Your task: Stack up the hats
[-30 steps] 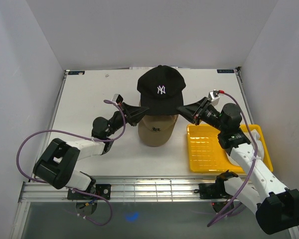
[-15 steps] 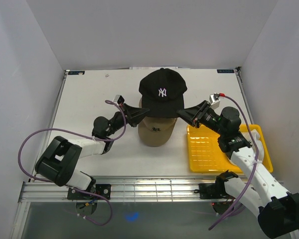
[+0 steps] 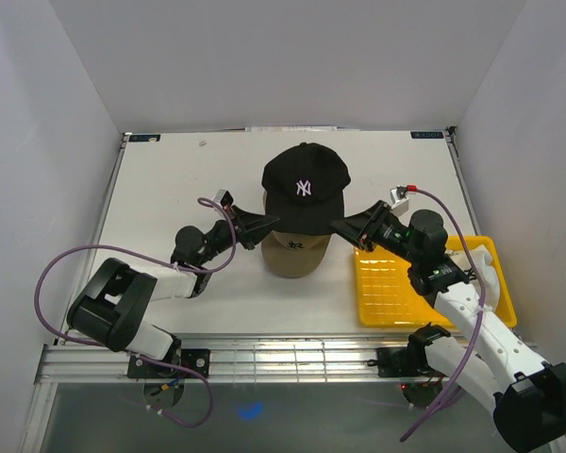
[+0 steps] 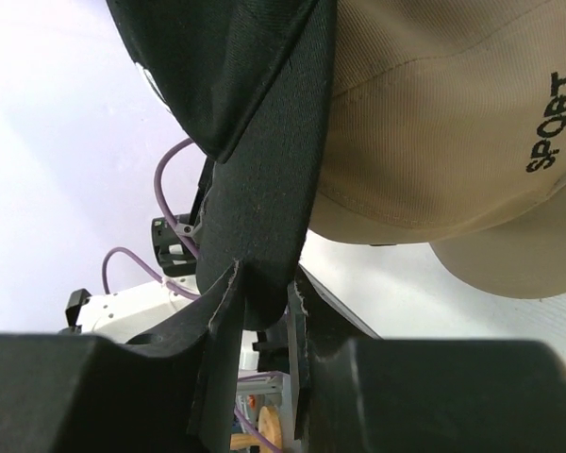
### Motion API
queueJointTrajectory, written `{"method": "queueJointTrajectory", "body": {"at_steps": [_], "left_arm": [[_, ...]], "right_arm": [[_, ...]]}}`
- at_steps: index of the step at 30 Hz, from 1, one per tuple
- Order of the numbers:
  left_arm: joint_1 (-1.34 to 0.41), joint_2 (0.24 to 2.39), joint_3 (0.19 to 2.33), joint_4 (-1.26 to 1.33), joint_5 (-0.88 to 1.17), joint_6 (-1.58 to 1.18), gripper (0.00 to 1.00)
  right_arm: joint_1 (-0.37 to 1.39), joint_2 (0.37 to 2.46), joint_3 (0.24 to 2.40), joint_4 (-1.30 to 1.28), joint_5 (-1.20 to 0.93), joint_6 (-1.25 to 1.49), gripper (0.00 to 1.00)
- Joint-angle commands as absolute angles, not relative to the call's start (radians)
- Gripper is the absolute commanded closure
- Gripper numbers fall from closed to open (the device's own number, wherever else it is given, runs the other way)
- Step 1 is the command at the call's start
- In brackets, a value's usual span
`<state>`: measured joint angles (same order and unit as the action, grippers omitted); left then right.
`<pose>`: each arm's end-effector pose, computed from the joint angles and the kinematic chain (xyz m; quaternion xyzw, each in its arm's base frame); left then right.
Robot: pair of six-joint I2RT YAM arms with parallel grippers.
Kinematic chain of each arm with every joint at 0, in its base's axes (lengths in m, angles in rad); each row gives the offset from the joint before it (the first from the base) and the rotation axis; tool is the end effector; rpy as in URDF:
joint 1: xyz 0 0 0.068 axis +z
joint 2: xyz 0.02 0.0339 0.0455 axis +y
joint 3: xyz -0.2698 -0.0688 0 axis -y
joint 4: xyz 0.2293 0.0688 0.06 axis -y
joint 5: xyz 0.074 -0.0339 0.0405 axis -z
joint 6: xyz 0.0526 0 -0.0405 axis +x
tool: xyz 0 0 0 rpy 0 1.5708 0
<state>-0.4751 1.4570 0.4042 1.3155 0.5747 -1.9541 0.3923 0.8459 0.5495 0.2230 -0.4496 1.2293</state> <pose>0.2262 -0.1485 0.2427 -0.2270 0.5826 -0.7734 0.1038 0.1751 0.0972 0.2970 0.1516 0.7142 0.5935 0.3388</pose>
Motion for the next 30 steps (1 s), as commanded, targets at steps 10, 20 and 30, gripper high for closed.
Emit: {"method": "queueJointTrajectory", "body": {"at_steps": [10, 20, 30], "left_arm": [[-0.449, 1.416, 0.37, 1.594, 0.614, -1.951, 1.0], [-0.44, 1.405, 0.316, 1.611, 0.634, -1.939, 1.0], [-0.439, 1.408, 0.227, 1.6, 0.673, -1.918, 1.0]], "right_arm": [[0.511, 0.836, 0.471, 0.204, -0.488, 1.12, 0.87], [0.526, 0.83, 0.407, 0.202, -0.465, 1.104, 0.88], [0.525, 0.847, 0.318, 0.232, -0.451, 1.106, 0.89]]}}
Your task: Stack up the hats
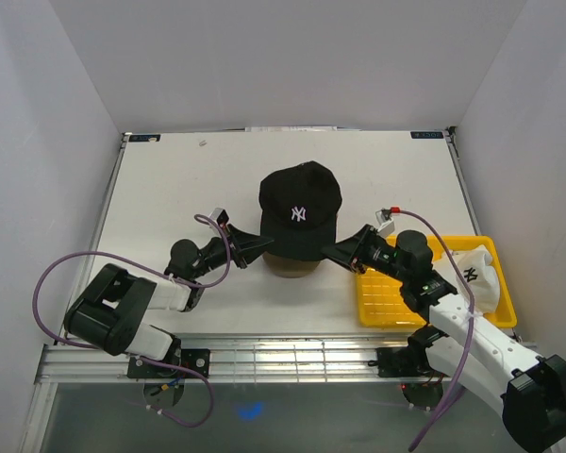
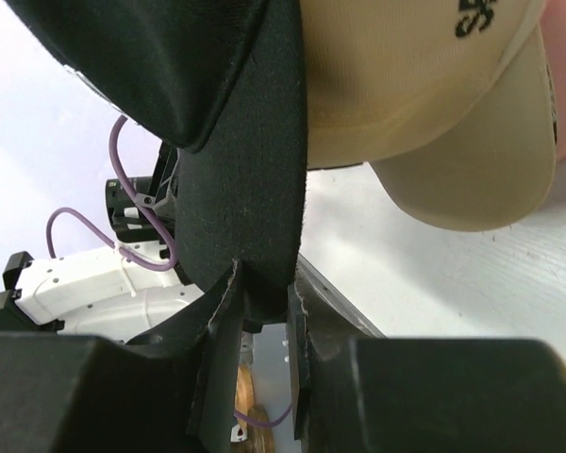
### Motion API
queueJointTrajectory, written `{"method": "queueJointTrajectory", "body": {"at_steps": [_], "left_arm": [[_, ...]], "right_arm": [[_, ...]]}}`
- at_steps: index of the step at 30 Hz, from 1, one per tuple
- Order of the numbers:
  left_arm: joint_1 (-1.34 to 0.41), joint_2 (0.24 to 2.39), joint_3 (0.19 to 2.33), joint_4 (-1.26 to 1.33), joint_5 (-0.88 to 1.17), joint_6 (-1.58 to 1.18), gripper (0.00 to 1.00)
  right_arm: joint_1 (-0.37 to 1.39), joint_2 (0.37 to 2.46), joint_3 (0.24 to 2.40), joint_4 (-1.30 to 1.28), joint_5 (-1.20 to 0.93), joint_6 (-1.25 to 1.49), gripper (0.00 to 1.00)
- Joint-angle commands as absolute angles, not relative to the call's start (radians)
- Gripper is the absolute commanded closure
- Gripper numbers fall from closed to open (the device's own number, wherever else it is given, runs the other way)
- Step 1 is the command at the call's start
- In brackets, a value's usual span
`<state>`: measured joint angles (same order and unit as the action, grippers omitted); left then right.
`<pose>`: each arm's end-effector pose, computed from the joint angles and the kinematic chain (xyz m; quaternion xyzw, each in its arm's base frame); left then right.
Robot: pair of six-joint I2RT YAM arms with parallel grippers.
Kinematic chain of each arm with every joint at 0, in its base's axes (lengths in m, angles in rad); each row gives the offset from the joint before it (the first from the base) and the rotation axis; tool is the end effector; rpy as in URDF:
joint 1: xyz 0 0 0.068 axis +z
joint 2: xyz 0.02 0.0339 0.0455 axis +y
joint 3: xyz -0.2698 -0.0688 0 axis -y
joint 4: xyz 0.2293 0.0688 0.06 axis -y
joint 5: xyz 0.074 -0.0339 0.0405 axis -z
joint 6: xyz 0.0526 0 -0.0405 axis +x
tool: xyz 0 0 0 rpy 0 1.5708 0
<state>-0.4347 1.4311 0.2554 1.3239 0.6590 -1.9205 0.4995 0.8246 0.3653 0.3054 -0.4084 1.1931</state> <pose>0.2045 -0.1304 0.2092 -0.2373 0.6207 -0.7430 0.0795 0.1566 0.1093 0.2450 0.1287 0.7442 0.5792 0.3070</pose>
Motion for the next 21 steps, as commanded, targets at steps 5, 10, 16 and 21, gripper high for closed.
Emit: {"method": "queueJointTrajectory", "body": {"at_steps": [5, 10, 16, 21], "left_arm": [[-0.439, 1.414, 0.196, 1.6, 0.683, -1.91, 1.0], [-0.439, 1.425, 0.18, 1.569, 0.69, -1.896, 1.0], [-0.439, 1.414, 0.184, 1.493, 0.715, -1.858, 1.0], [-0.439, 1.404, 0.186, 1.417, 0.729, -1.818, 1.0]], "right_arm": [[0.526, 0.864, 0.293, 0.241, -0.443, 1.104, 0.89], [0.525, 0.882, 0.27, 0.248, -0.44, 1.101, 0.9], [0.525, 0.876, 0.227, 0.25, -0.417, 1.109, 0.91], [0.523, 0.879, 0.203, 0.25, -0.414, 1.115, 0.91]]}}
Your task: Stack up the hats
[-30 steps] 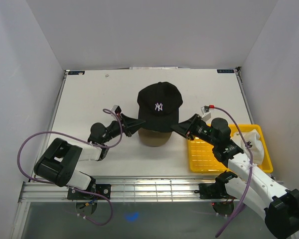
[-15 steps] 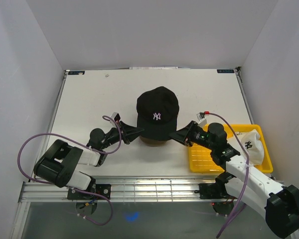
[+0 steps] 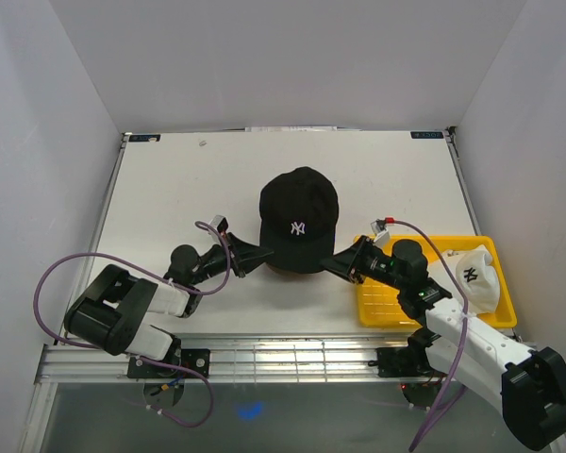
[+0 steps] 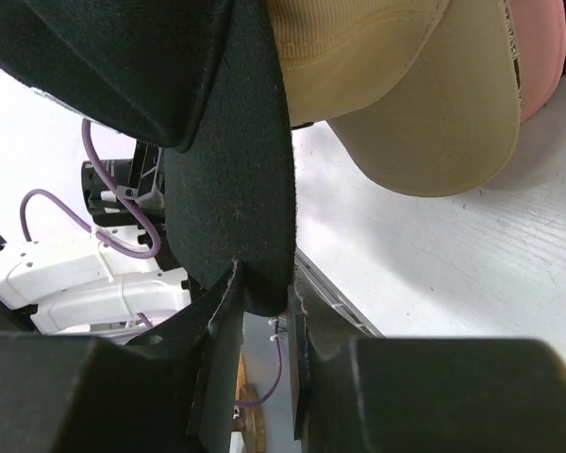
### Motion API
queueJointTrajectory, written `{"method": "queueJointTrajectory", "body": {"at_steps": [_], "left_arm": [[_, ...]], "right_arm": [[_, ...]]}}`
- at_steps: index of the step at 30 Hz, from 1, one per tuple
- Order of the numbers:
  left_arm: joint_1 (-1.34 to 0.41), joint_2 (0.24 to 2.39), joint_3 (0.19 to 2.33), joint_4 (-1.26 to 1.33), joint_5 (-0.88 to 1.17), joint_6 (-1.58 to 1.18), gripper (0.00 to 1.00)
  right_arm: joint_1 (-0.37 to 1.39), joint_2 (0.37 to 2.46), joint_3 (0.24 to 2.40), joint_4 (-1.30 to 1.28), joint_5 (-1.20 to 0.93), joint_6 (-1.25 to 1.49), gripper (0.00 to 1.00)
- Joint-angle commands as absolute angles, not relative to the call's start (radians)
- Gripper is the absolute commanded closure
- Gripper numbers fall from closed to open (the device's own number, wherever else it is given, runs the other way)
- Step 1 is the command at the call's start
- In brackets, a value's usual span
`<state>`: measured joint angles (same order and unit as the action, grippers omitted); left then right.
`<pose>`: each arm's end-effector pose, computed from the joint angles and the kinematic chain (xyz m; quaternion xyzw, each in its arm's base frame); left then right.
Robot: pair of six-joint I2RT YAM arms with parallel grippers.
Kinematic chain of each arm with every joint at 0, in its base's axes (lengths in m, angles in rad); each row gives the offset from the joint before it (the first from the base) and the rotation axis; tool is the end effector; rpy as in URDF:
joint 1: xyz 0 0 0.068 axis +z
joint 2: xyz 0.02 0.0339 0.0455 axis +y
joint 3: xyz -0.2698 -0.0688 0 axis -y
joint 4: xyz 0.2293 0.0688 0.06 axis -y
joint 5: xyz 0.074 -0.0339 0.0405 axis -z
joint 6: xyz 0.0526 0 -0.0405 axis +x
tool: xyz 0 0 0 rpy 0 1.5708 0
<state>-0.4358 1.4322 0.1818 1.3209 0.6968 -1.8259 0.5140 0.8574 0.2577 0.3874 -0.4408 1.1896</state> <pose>0.1906 -0.1260 0.1900 -0.2186 0.6521 -0.7213 0.0823 0.1504 0.1107 0.2120 0.1220 0.7618 0.5733 0.2758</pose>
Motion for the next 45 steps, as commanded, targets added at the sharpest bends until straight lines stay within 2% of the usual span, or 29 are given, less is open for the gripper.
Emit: {"method": "queueJointTrajectory", "body": {"at_steps": [1, 26, 36, 45], "left_arm": [[-0.439, 1.404, 0.186, 1.399, 0.733, -1.813, 1.0], [-0.439, 1.424, 0.101, 1.131, 0.65, -1.73, 1.0], [-0.439, 1.417, 0.146, 0.971, 0.594, -1.687, 1.0], [-0.439, 1.45, 0.153, 0.931, 0.554, -1.686, 1.0]], "right_arm": [[0.522, 0.88, 0.198, 0.25, -0.414, 1.115, 0.91], [0.514, 1.038, 0.216, 0.149, -0.362, 1.034, 0.92], [0.512, 1.129, 0.25, 0.143, -0.334, 0.985, 0.92], [0.512, 1.184, 0.273, 0.15, -0.319, 0.954, 0.92]]}}
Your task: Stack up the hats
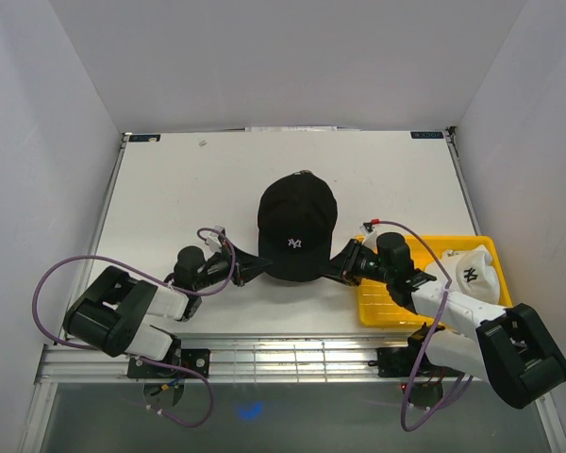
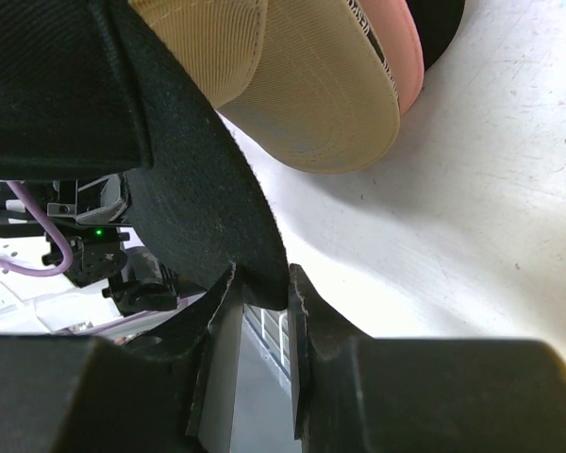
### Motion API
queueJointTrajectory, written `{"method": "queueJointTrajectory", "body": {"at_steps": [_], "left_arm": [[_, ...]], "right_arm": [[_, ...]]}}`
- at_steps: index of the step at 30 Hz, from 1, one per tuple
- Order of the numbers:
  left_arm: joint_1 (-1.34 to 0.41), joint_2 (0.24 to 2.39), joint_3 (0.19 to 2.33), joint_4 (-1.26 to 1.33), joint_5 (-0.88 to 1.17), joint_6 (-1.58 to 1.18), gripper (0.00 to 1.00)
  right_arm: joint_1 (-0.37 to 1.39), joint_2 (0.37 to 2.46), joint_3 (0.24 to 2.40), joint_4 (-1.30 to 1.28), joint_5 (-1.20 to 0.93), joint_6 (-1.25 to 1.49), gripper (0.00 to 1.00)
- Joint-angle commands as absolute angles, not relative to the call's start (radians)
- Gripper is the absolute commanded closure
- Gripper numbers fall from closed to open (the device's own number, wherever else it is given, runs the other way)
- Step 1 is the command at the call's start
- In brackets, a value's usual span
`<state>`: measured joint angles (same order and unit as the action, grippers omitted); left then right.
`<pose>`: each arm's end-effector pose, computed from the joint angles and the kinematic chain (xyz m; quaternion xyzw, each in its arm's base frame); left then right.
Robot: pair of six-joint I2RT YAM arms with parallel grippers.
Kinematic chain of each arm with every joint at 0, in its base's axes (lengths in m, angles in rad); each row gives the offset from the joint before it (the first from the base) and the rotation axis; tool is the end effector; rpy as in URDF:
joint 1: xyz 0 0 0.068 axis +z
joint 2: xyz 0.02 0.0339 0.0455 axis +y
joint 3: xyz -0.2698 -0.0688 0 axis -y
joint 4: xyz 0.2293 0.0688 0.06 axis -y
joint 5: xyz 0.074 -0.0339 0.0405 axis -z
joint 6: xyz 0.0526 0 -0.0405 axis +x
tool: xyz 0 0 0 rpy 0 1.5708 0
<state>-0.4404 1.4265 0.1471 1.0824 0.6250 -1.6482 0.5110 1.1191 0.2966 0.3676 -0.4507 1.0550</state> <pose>0.1849 -0.1212 0.1553 -0.2573 0.7163 -0.6412 0.0977 0.1730 0.1233 0.1757 0.1082 0.8283 0.4984 0.2321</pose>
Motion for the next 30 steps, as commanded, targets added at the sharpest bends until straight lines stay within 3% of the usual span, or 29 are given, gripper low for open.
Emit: {"method": "queueJointTrajectory", "body": {"at_steps": [1, 8, 12, 16, 23, 30], "left_arm": [[-0.439, 1.45, 0.152, 0.927, 0.545, -1.686, 1.0], [-0.439, 1.451, 0.16, 0.888, 0.526, -1.664, 0.96], [-0.439, 1.456, 0.17, 0.858, 0.519, -1.649, 0.85], [-0.439, 1.454, 0.181, 0.828, 0.502, -1.634, 0.68], [-0.439, 1.451, 0.221, 0.773, 0.495, -1.586, 0.52], [-0.439, 1.428, 0.242, 0.709, 0.483, -1.543, 0.49]], "right_arm": [[0.512, 1.189, 0.276, 0.149, -0.318, 0.948, 0.92], [0.512, 1.209, 0.287, 0.15, -0.301, 0.936, 0.92], [0.512, 1.218, 0.296, 0.15, -0.293, 0.925, 0.92], [0.512, 1.238, 0.308, 0.152, -0.291, 0.914, 0.92], [0.512, 1.27, 0.322, 0.164, -0.291, 0.907, 0.92], [0.514, 1.285, 0.331, 0.169, -0.29, 0.904, 0.92]]}}
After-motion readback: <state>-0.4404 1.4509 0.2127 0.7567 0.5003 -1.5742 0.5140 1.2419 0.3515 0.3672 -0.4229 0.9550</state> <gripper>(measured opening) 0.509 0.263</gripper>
